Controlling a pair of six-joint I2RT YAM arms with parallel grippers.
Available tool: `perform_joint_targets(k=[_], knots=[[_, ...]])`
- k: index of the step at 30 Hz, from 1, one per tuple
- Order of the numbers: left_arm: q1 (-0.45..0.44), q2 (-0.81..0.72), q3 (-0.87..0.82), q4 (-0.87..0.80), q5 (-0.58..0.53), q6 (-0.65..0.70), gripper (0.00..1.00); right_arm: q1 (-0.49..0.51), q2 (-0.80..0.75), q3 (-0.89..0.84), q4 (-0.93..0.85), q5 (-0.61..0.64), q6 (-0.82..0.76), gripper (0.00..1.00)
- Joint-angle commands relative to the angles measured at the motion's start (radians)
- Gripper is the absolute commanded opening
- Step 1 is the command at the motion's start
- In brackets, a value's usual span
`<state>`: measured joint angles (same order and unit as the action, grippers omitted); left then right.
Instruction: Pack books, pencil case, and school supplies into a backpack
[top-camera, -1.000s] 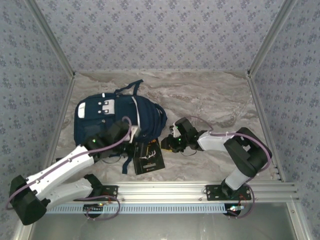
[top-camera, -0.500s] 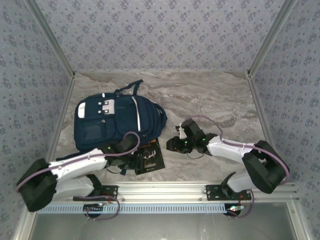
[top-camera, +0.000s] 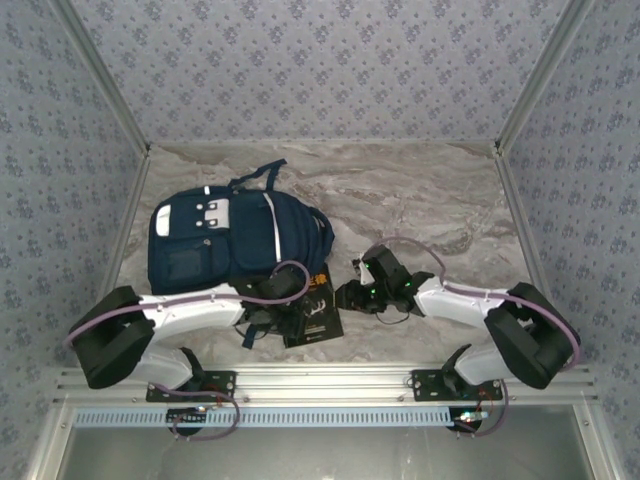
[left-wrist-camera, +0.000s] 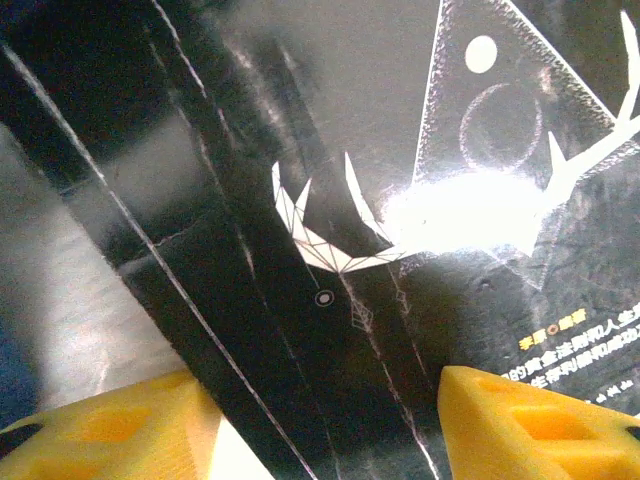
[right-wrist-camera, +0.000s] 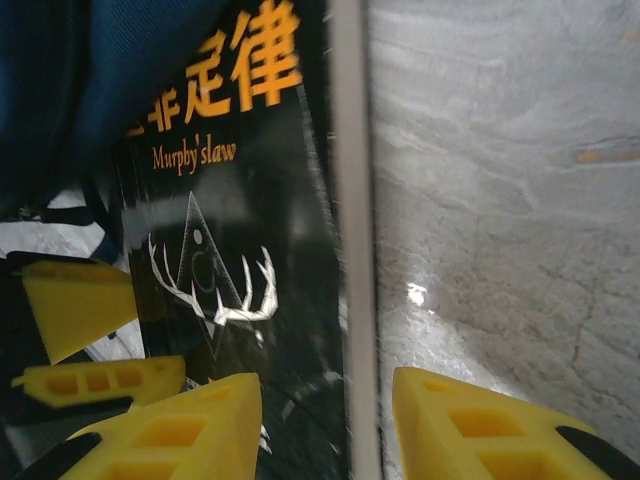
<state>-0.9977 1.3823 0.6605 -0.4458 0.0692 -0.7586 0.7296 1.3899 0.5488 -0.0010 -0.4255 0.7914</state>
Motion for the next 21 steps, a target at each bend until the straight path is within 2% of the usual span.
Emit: perform_joint_targets(k=[1,8,17,21], knots=[[-0.032,0.030,0.019,0.053,-0.005,0.052,0.55,0.025,0.058,0.023,0.014,-0.031,-0.024,0.41],[-0.043,0.028,0.025,0.063,-0.006,0.070,0.53,0.075,0.161,0.094,0.012,-0.034,-0.033,0.41],[-0.044,0.008,0.011,0.064,-0.007,0.080,0.52,0.083,0.043,0.100,-0.105,0.020,-0.060,0.37],[-0.044,-0.009,0.006,0.064,-0.011,0.086,0.51,0.063,0.057,0.079,-0.119,0.066,-0.061,0.45]])
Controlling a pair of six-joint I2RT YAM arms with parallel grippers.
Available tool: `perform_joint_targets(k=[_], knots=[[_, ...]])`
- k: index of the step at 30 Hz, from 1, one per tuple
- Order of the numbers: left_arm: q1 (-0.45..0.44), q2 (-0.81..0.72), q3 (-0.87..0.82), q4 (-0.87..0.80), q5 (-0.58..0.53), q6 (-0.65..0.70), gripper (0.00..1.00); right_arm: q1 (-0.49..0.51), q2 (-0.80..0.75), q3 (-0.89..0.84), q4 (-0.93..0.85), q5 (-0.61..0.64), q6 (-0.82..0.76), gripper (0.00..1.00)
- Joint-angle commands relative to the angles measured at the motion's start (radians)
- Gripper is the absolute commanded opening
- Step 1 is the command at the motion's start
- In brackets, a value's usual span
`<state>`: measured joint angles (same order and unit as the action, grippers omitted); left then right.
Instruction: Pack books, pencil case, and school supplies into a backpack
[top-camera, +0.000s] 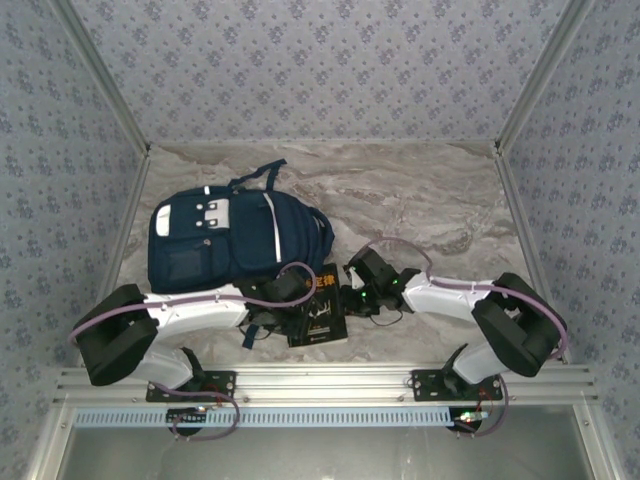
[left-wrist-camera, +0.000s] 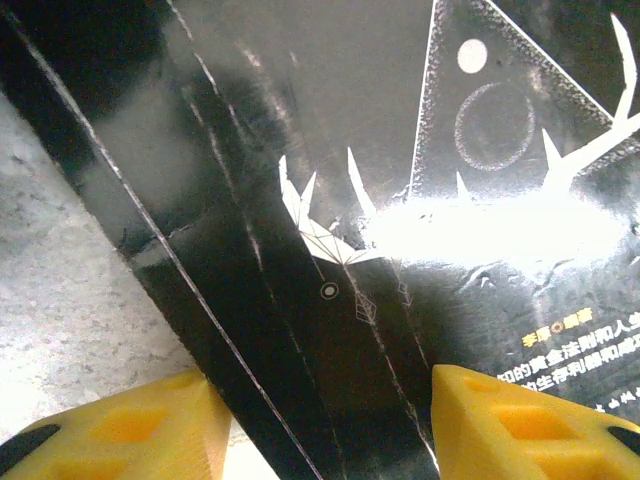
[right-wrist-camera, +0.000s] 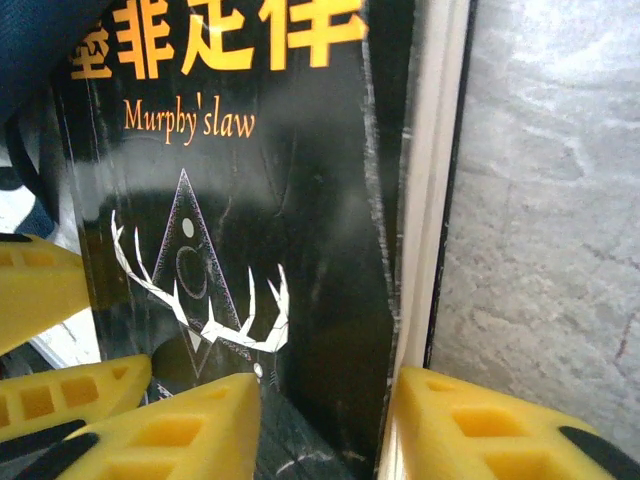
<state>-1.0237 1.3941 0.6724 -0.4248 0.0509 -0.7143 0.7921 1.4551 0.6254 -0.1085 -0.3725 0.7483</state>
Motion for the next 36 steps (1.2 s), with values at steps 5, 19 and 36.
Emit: perform_joint_targets(k=[5,19,36], knots=[[-0.018,-0.021,-0.010,0.048,0.010,0.047,0.50,-0.019,0.054,-0.007,0.067,-0.012,0.011,0.49],[-0.018,-0.035,-0.016,0.055,0.020,0.055,0.45,0.004,0.011,0.029,0.102,-0.071,0.065,0.31],[-0.018,-0.042,-0.004,0.031,0.006,0.071,0.44,0.005,-0.014,-0.017,0.133,-0.099,0.105,0.13]])
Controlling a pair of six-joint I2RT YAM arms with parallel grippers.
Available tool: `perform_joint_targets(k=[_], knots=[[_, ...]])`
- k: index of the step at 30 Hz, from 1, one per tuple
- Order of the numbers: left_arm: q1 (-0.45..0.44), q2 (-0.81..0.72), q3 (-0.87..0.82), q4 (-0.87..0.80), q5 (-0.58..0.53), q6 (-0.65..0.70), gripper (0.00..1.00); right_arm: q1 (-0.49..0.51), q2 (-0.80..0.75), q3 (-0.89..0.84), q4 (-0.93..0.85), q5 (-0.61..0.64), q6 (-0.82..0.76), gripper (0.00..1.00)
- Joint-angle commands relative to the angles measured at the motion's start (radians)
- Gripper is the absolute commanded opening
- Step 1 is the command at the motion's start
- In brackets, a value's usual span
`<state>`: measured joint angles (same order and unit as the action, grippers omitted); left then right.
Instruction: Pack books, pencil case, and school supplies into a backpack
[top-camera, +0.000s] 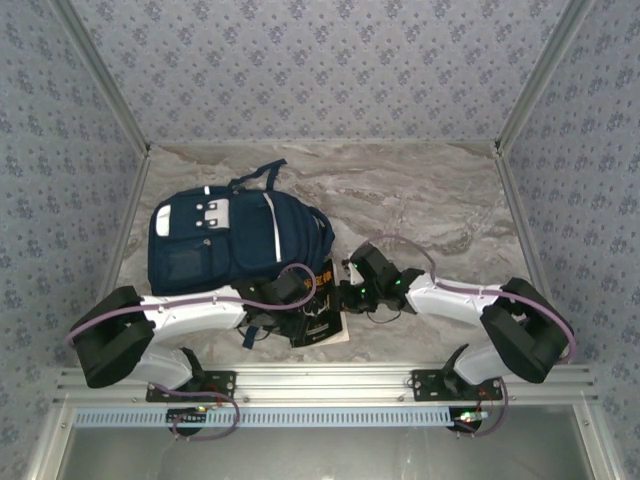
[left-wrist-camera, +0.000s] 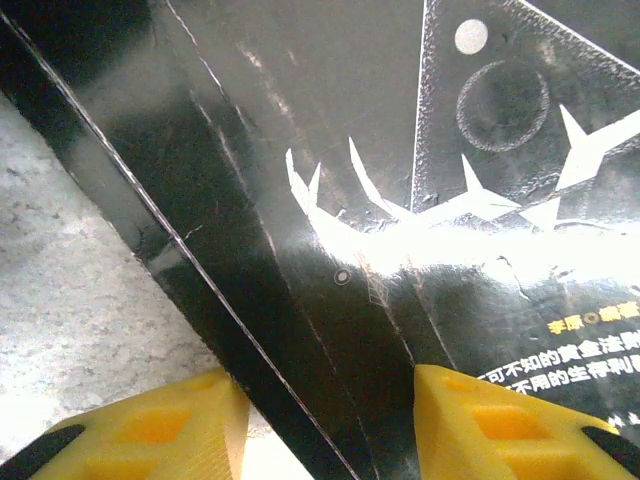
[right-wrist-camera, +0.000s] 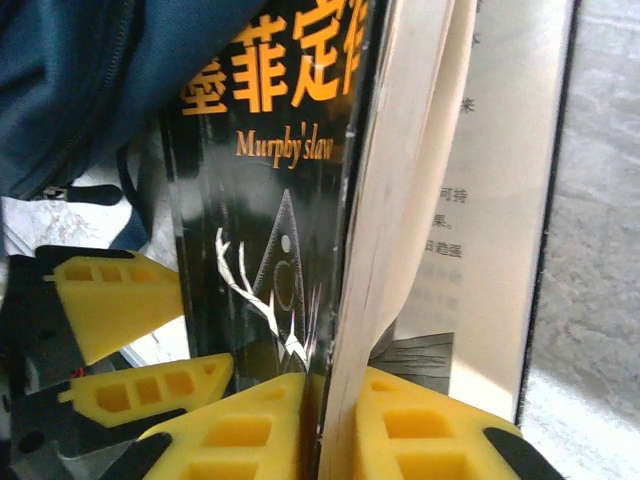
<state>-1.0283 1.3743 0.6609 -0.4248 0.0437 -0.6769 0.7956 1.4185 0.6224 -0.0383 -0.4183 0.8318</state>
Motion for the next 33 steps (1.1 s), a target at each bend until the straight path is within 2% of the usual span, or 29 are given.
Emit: perform_joint_targets(k=[1,3,11,18,23,33], knots=[[-0.013,-0.028,0.008,0.026,0.010,0.033,0.44,-0.001,0.026,-0.018,0.070,-0.055,0.027,0.10],[-0.014,-0.041,0.012,0.007,0.001,0.033,0.45,-0.009,0.022,-0.026,0.071,-0.048,0.029,0.00],[0.012,-0.196,0.019,-0.103,-0.046,0.004,0.60,-0.073,-0.055,-0.077,0.082,-0.049,0.059,0.00],[0.119,-0.362,-0.029,-0.074,0.079,-0.064,0.65,-0.196,-0.185,-0.212,0.166,-0.135,0.134,0.00],[0.143,-0.366,-0.030,-0.027,0.134,-0.094,0.67,-0.281,-0.322,-0.276,0.167,-0.180,0.163,0.00],[0.226,-0.387,-0.049,0.138,0.231,-0.270,0.81,-0.434,-0.553,-0.380,0.355,-0.300,0.298,0.00]])
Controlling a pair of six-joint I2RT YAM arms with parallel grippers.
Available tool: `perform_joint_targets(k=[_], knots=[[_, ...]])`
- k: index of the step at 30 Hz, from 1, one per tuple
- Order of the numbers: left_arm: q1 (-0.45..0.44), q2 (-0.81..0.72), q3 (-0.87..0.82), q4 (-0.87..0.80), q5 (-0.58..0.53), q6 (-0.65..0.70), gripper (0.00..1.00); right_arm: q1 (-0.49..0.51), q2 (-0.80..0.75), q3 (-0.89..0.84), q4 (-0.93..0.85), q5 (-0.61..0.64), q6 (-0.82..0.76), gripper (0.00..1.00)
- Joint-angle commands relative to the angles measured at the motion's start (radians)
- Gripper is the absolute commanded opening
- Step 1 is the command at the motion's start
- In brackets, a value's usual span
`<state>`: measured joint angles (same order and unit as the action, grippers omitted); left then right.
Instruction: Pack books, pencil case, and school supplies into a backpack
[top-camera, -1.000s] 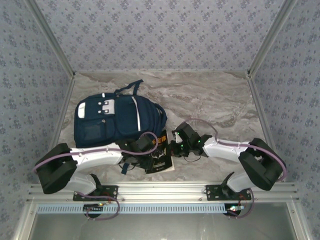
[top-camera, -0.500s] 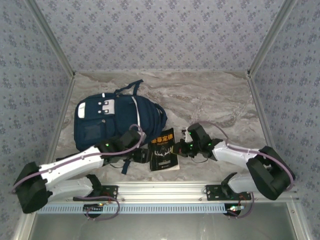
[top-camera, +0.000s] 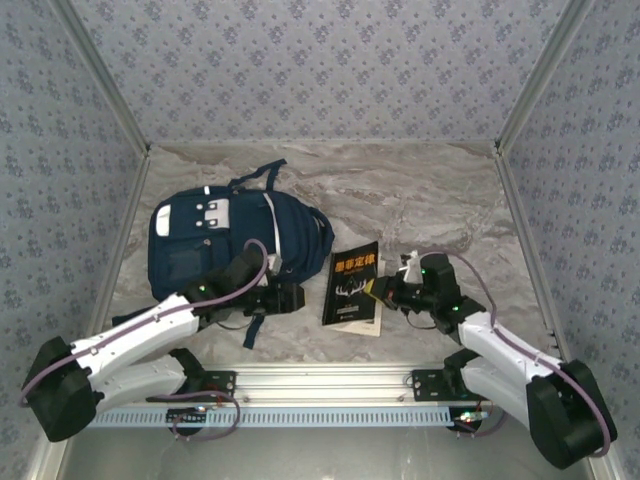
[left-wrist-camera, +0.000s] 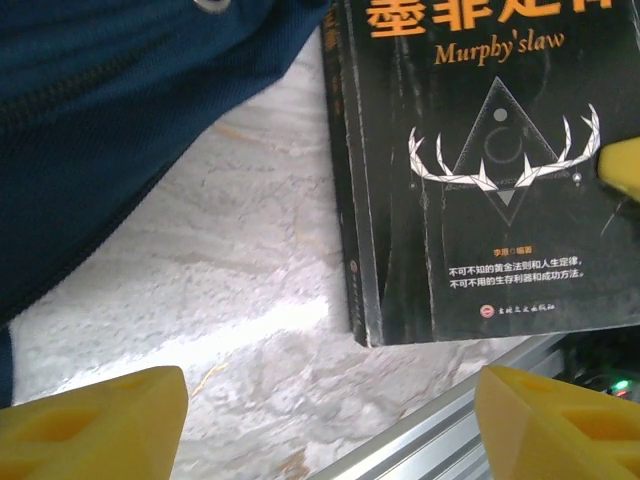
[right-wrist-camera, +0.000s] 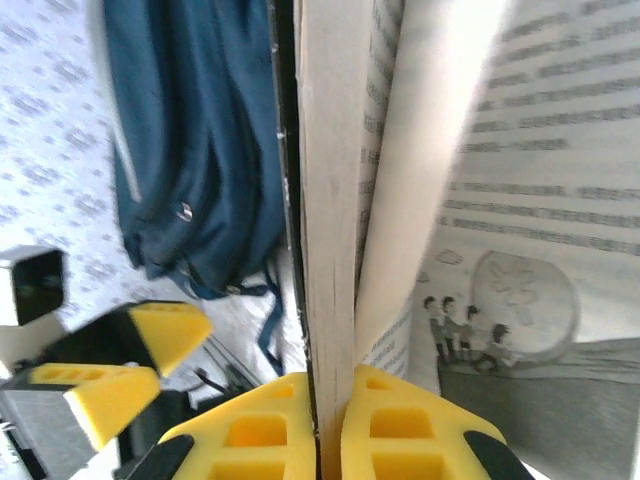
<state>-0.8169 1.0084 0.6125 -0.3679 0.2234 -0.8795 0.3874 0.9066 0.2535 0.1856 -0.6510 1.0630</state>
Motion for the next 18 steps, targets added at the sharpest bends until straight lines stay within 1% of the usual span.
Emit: perform_joint_targets(k=[1,6,10,15,18], knots=[[0.019,-0.017,0.004,0.090,0.054,-0.074,0.81,-0.036,-0.051,-0.018,0.158,-0.081,0.086,0.00],[0.027,0.031,0.019,0.156,0.076,-0.105,0.84,-0.046,-0.074,-0.026,0.261,-0.114,0.140,0.00],[0.030,0.091,0.019,0.240,0.097,-0.151,0.85,-0.045,-0.076,-0.022,0.347,-0.139,0.183,0.00],[0.029,0.182,0.019,0.372,0.133,-0.220,0.83,-0.042,-0.079,-0.026,0.393,-0.146,0.211,0.00],[0.030,0.230,0.008,0.475,0.149,-0.264,0.80,-0.035,-0.077,-0.041,0.412,-0.138,0.218,0.00]])
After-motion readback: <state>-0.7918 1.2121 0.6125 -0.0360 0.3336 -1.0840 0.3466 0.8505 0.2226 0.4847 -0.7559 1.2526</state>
